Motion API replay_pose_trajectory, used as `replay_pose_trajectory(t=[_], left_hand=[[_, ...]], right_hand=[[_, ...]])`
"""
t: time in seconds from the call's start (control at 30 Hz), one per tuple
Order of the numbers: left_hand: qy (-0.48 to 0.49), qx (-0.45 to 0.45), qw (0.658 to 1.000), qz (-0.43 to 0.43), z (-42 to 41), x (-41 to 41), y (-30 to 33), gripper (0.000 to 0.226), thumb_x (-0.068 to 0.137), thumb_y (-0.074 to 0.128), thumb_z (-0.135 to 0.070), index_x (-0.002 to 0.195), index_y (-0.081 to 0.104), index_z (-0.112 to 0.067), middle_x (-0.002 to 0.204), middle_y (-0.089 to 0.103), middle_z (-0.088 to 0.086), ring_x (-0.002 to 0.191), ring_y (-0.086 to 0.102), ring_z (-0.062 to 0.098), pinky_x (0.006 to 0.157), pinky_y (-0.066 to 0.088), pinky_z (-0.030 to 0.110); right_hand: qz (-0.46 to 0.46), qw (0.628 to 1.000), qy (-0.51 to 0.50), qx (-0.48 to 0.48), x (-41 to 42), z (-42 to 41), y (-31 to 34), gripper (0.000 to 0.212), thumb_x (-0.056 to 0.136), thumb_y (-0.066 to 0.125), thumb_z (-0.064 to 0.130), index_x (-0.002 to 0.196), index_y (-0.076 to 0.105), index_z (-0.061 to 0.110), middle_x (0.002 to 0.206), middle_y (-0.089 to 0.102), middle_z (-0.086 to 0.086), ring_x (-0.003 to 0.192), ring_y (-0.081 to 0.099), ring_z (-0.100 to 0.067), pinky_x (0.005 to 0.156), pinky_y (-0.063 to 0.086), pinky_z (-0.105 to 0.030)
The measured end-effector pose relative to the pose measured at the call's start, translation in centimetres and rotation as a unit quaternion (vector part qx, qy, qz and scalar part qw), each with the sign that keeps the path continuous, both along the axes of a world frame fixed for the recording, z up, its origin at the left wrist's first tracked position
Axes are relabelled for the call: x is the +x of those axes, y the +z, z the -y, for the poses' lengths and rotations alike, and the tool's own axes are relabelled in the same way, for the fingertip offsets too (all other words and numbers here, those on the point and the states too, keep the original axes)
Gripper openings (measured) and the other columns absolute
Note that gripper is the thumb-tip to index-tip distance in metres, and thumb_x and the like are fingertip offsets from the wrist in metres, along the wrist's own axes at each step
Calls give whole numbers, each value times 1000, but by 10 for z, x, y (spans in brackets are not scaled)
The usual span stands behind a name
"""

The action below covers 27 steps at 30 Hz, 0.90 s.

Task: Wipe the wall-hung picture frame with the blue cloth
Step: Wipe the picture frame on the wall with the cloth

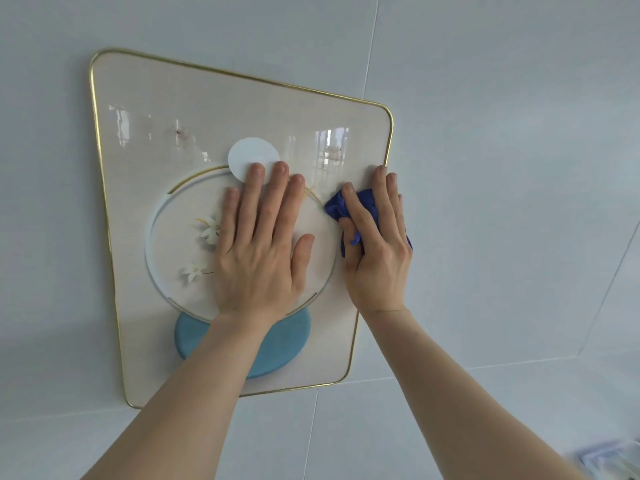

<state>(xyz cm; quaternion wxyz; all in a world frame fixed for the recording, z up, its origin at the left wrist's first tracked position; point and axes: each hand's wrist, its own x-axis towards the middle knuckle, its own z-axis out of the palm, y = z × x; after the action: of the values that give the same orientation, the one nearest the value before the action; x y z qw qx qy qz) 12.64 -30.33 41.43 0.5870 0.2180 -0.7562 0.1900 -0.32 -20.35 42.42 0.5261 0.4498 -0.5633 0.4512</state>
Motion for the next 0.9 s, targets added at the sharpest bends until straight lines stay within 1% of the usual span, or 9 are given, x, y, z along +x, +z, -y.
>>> replay_pose_trajectory(t=[0.23, 0.33, 0.43, 0.53, 0.73, 0.8, 0.83, 0.87, 0.9], left_hand=[[0, -7, 1000, -10, 0, -1, 0, 63, 107, 29, -41, 164, 19, -17, 173, 10, 2, 161, 11, 28, 132, 8, 48], [2, -8, 1000, -9, 0, -1, 0, 63, 107, 29, -41, 165, 19, -17, 173, 8, 1, 161, 10, 28, 132, 6, 47], [1, -9, 1000, -9, 1, -1, 0, 63, 107, 31, -40, 165, 19, -17, 172, 6, 1, 161, 11, 29, 132, 6, 47], [1, -9, 1000, -9, 2, -1, -1, 63, 107, 31, -40, 165, 19, -17, 172, 7, 1, 161, 11, 29, 132, 6, 47], [9, -8, 1000, -3, 2, -1, -1, 64, 107, 32, -40, 165, 18, -18, 173, 9, 2, 162, 10, 28, 132, 5, 47], [13, -8, 1000, -4, 2, -1, -1, 63, 107, 31, -40, 165, 18, -18, 173, 11, 2, 161, 10, 28, 132, 5, 47], [13, -9, 1000, -2, 2, -1, -1, 63, 107, 31, -40, 165, 18, -18, 174, 10, 2, 162, 9, 28, 132, 5, 47], [12, -8, 1000, -1, 2, 0, -1, 63, 107, 30, -40, 165, 17, -18, 174, 9, 2, 162, 9, 28, 132, 6, 47], [12, -8, 1000, 1, 2, 0, -1, 63, 107, 29, -40, 165, 16, -18, 174, 7, 2, 162, 8, 28, 132, 6, 47]], right_hand=[[5, 999, 7, 51, -3, -11, -41, 48, 95, 68, -11, 138, 68, 11, 162, 40, -25, 153, 38, -46, 118, 42, -63], [17, 998, 3, 64, -2, -14, -60, 58, 90, 67, -18, 139, 67, 13, 163, 40, -23, 153, 39, -44, 113, 48, -62], [30, 997, -12, 71, 3, -18, -71, 59, 91, 61, -15, 140, 67, 17, 164, 39, -18, 153, 41, -39, 101, 58, -55], [35, 996, -29, 80, 7, -22, -74, 63, 86, 60, -16, 138, 69, 18, 162, 45, -21, 149, 47, -38, 93, 62, -45], [60, 990, -44, 119, 20, -33, -83, 70, 78, 57, -17, 137, 69, 18, 161, 47, -21, 144, 54, -37, 77, 57, -29], [93, 987, -32, 127, 23, -39, -91, 66, 80, 58, -17, 135, 71, 17, 162, 47, -20, 130, 67, -34, 72, 61, -32], [113, 985, -25, 124, 25, -42, -94, 64, 80, 58, -16, 133, 72, 18, 162, 48, -18, 113, 73, -28, 67, 61, -31], [133, 983, -19, 122, 27, -46, -97, 62, 80, 60, -15, 130, 74, 19, 161, 50, -16, 97, 70, -19, 64, 58, -28], [148, 982, -17, 116, 28, -49, -98, 59, 81, 63, -14, 127, 76, 21, 159, 52, -14, 91, 65, -14, 62, 55, -26]])
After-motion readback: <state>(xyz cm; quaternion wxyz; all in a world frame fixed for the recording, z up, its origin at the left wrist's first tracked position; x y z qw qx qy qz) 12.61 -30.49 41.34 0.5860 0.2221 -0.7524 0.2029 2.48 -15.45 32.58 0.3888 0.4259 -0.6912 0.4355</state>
